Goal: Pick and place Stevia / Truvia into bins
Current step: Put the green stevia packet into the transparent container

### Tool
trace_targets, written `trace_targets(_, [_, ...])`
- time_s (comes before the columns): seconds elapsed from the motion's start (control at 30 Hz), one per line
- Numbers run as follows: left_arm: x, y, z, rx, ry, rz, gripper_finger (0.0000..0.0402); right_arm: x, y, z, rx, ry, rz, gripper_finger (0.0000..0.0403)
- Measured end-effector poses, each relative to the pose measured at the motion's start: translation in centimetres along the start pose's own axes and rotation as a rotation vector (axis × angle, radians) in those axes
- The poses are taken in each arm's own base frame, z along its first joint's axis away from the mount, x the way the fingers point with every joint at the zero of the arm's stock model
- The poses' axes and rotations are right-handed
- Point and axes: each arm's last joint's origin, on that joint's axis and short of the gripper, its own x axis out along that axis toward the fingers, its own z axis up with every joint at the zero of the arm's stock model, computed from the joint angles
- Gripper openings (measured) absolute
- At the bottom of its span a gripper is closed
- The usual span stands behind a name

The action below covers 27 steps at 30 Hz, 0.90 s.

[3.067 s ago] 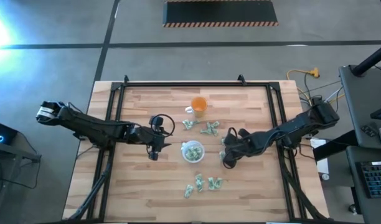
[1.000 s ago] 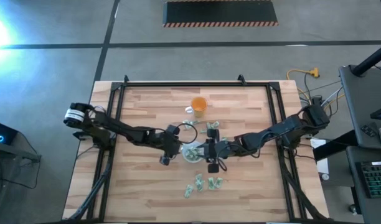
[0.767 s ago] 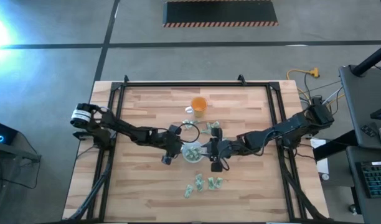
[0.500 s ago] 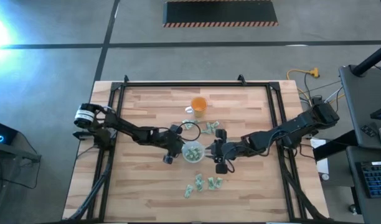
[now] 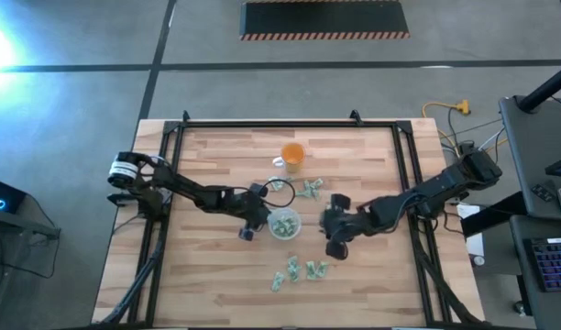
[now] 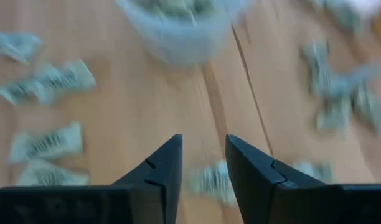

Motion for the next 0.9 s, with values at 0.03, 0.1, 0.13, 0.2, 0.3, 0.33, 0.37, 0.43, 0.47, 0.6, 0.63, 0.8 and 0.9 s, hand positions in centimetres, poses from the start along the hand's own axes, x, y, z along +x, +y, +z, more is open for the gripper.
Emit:
trace_targets(0.03, [0.0, 0.0, 0.0, 0.0, 0.003, -0.001, 0.0109, 0.0, 0.0, -0.4, 0.017, 0.029, -0.013, 0.0109])
trace_targets(0.1, [-0.1, 0.0, 0.0, 0.001, 0.005, -0.001, 0.0089, -0.1, 0.0, -0.9, 0.044, 0.066, -0.031, 0.0107])
trace_targets(0.13, [-0.1, 0.0, -0.1, 0.001, 0.006, 0.001, 0.0079, -0.1, 0.0, -1.1, 0.051, 0.074, -0.035, 0.0105])
trace_targets(0.2, [-0.2, 0.1, -0.1, 0.001, 0.013, 0.007, 0.006, -0.1, 0.1, -1.2, 0.057, 0.076, -0.034, 0.0103])
trace_targets(0.3, [-0.5, 0.2, -0.2, 0.008, 0.039, 0.014, 0.0031, -0.2, 0.2, -1.2, 0.057, 0.075, -0.031, 0.01])
trace_targets(0.33, [-0.7, 0.2, -0.2, 0.009, 0.049, 0.021, 0.0022, -0.2, 0.2, -1.2, 0.057, 0.074, -0.031, 0.0099])
trace_targets(0.37, [-0.9, 0.3, -0.3, 0.009, 0.064, 0.03, 0.0013, -0.2, 0.2, -1.2, 0.057, 0.073, -0.031, 0.0099])
trace_targets(0.43, [-1.4, 0.4, -0.4, 0.011, 0.098, 0.053, 0.0004, -0.2, 0.2, -1.2, 0.058, 0.073, -0.031, 0.0097])
trace_targets(0.47, [-1.7, 0.4, -0.5, 0.013, 0.12, 0.067, 0.0004, -0.2, 0.2, -1.2, 0.059, 0.073, -0.031, 0.0097])
trace_targets(0.6, [-3.1, 0.7, -0.5, 0.011, 0.17, 0.125, 0.0004, -0.1, 0.1, -1.3, 0.071, 0.074, -0.032, 0.01])
trace_targets(0.63, [-3.5, 0.8, -0.4, 0.006, 0.179, 0.139, 0.0003, -0.1, 0.1, -1.3, 0.073, 0.071, -0.03, 0.0101])
trace_targets(0.8, [-6.0, 1.3, 0.5, -0.05, 0.099, 0.194, 0.0001, 0.3, 0.1, -1.5, 0.082, 0.045, -0.021, 0.01])
trace_targets(0.9, [-7.6, 1.5, 1.3, -0.081, 0.018, 0.215, 0.0001, 0.6, 0.0, -1.9, 0.084, 0.028, -0.032, 0.0096])
